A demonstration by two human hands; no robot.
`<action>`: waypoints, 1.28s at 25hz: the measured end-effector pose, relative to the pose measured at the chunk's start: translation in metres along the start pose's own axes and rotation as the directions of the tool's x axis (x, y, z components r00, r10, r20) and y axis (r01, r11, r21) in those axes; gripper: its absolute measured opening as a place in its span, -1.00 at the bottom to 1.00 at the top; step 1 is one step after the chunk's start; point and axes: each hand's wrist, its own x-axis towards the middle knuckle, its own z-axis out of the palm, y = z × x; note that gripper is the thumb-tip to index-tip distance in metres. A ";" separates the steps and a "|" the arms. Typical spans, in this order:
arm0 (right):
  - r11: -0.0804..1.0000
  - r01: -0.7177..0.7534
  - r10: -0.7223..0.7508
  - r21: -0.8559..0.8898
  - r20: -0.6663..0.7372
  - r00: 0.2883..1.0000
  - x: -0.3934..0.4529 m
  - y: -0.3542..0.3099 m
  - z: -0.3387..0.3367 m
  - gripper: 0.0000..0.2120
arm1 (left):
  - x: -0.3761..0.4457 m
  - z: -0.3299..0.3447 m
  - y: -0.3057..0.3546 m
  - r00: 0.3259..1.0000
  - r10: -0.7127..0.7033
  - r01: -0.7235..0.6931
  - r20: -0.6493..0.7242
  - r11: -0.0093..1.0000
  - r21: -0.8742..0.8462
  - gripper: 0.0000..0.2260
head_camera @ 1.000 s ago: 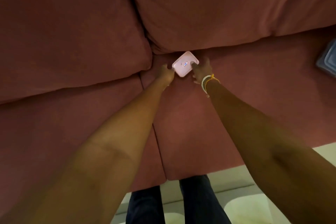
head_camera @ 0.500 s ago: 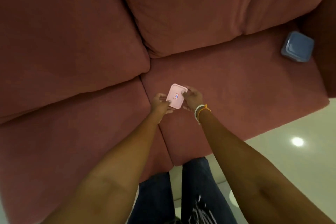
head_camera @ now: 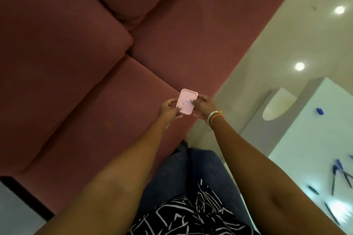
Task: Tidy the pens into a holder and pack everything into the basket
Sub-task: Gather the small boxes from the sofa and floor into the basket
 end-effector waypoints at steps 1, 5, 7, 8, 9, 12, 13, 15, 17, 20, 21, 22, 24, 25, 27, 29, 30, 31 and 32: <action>1.000 -0.016 0.016 0.027 -0.016 1.000 -0.014 0.021 -0.007 -0.72 | -0.007 0.000 -0.017 1.000 -0.007 0.005 0.030 0.998 0.055 -0.65; 0.977 -0.070 0.088 0.201 -0.082 0.993 -0.076 0.099 -0.033 -0.69 | -0.041 0.007 -0.084 0.989 -0.018 -0.018 0.147 0.970 0.244 -0.64; 0.965 -0.052 0.086 0.257 -0.123 0.989 -0.104 0.140 -0.045 -0.69 | -0.059 0.012 -0.120 0.983 -0.011 -0.046 0.185 0.952 0.303 -0.65; 0.958 -0.034 0.080 0.285 -0.150 0.985 -0.118 0.163 -0.050 -0.71 | -0.070 0.013 -0.141 0.979 -0.008 -0.058 0.202 0.945 0.321 -0.65; 0.952 -0.021 0.078 0.305 -0.177 0.981 -0.134 0.184 -0.054 -0.73 | -0.080 0.013 -0.163 0.975 -0.007 -0.070 0.220 0.938 0.340 -0.65; 0.923 0.002 0.102 0.385 -0.249 0.963 -0.194 0.252 -0.063 -0.72 | -0.122 0.008 -0.230 0.954 -0.043 -0.088 0.297 0.905 0.416 -0.63; 0.906 0.003 0.122 0.423 -0.267 0.956 -0.215 0.273 -0.066 -0.72 | -0.135 0.006 -0.248 0.944 -0.063 -0.093 0.325 0.891 0.445 -0.63; 0.867 0.005 0.162 0.497 -0.294 0.942 -0.252 0.315 -0.072 -0.76 | -0.161 0.004 -0.278 0.924 -0.121 -0.091 0.362 0.852 0.515 -0.64; 0.822 0.006 0.214 0.569 -0.319 0.923 -0.278 0.352 -0.079 -0.75 | -0.184 0.005 -0.303 0.902 -0.186 -0.095 0.389 0.795 0.600 -0.64; 0.747 0.035 0.285 0.664 -0.367 0.885 -0.310 0.401 -0.089 -0.67 | -0.213 0.014 -0.344 0.881 -0.247 -0.137 0.404 0.684 0.717 -0.64; 0.721 0.044 0.308 0.691 -0.377 0.873 -0.319 0.414 -0.093 -0.67 | -0.223 0.019 -0.357 0.874 -0.257 -0.163 0.412 0.645 0.747 -0.64; 0.694 0.049 0.339 0.719 -0.385 0.859 -0.325 0.427 -0.097 -0.67 | -0.230 0.023 -0.368 0.865 -0.272 -0.186 0.421 0.606 0.774 -0.64; 0.653 0.068 0.395 0.755 -0.415 0.820 -0.336 0.450 -0.108 -0.67 | -0.243 0.034 -0.391 0.843 -0.327 -0.213 0.427 0.527 0.823 -0.62; 0.641 0.080 0.418 0.763 -0.435 0.797 -0.338 0.461 -0.116 -0.67 | -0.248 0.040 -0.401 0.830 -0.358 -0.228 0.427 0.481 0.846 -0.61; 0.632 0.108 0.444 0.768 -0.472 0.762 -0.336 0.477 -0.133 -0.68 | -0.253 0.054 -0.412 0.806 -0.394 -0.287 0.441 0.391 0.874 -0.62; 0.631 0.128 0.453 0.765 -0.497 0.740 -0.329 0.491 -0.150 -0.69 | -0.253 0.071 -0.419 0.784 -0.408 -0.344 0.468 0.341 0.875 -0.62; 0.643 0.136 0.453 0.754 -0.517 0.726 -0.323 0.499 -0.159 -0.70 | -0.249 0.080 -0.426 0.774 -0.404 -0.371 0.487 0.333 0.867 -0.61; 0.660 0.149 0.449 0.736 -0.546 0.708 -0.315 0.506 -0.168 -0.69 | -0.241 0.086 -0.432 0.771 -0.389 -0.392 0.503 0.333 0.858 -0.58; 0.679 0.162 0.444 0.716 -0.576 0.687 -0.304 0.514 -0.176 -0.69 | -0.231 0.090 -0.438 0.774 -0.365 -0.417 0.518 0.323 0.850 -0.55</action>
